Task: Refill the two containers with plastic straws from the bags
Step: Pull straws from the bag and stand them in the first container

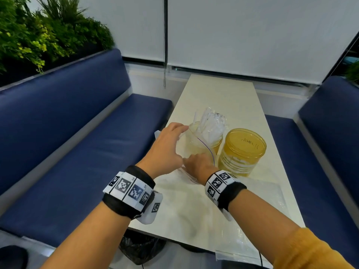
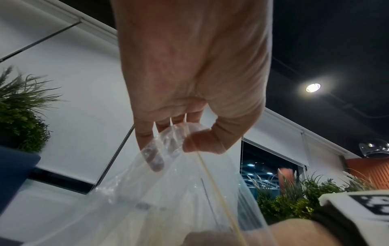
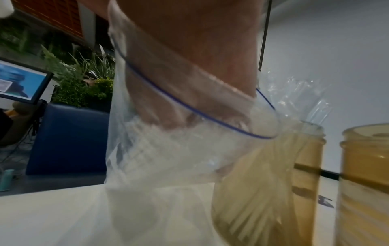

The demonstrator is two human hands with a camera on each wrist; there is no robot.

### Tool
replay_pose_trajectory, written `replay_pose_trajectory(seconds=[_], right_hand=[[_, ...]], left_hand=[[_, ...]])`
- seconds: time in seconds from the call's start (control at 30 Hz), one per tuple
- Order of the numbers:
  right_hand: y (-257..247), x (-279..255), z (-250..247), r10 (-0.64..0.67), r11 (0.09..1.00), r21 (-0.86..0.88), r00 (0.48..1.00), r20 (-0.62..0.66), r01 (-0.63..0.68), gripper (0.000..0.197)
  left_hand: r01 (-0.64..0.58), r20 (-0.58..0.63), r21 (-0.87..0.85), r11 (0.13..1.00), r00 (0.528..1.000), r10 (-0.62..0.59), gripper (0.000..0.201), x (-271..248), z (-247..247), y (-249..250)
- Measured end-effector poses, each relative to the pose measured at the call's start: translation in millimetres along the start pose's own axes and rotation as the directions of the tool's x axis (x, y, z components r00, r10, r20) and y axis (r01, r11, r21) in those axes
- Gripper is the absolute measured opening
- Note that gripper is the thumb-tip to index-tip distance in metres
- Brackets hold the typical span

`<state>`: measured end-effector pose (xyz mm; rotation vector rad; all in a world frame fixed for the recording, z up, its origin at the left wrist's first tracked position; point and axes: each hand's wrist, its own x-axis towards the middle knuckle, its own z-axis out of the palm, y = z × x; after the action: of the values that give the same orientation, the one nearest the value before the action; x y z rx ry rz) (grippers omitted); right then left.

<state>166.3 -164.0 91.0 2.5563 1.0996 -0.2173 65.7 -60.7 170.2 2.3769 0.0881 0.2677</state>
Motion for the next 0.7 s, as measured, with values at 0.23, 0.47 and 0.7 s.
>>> replay_pose_trajectory(seconds=[0.23, 0.47, 0.7], right_hand=[[4.6, -3.8, 1.1, 0.032, 0.971, 0.233, 0.996, 0.089, -0.052, 0.053], [29.2, -29.2, -42.9, 0.046, 0.937, 0.347, 0.999, -0.007, -0.041, 0.043], [49.5, -54.8, -102.4, 0.063, 0.938, 0.346, 0.995, -0.079, -0.032, 0.037]], left_hand=[[0.0, 0.004, -0.013, 1.0, 1.0, 0.0, 0.084, -2.2, 2.4, -9.9], [-0.019, 0.001, 0.051, 0.999, 1.0, 0.019, 0.091, -6.2, 10.2, -9.3], [0.021, -0.031, 0.21, 0.978, 0.999, -0.014, 0.115, -7.1, 25.1, -2.4]])
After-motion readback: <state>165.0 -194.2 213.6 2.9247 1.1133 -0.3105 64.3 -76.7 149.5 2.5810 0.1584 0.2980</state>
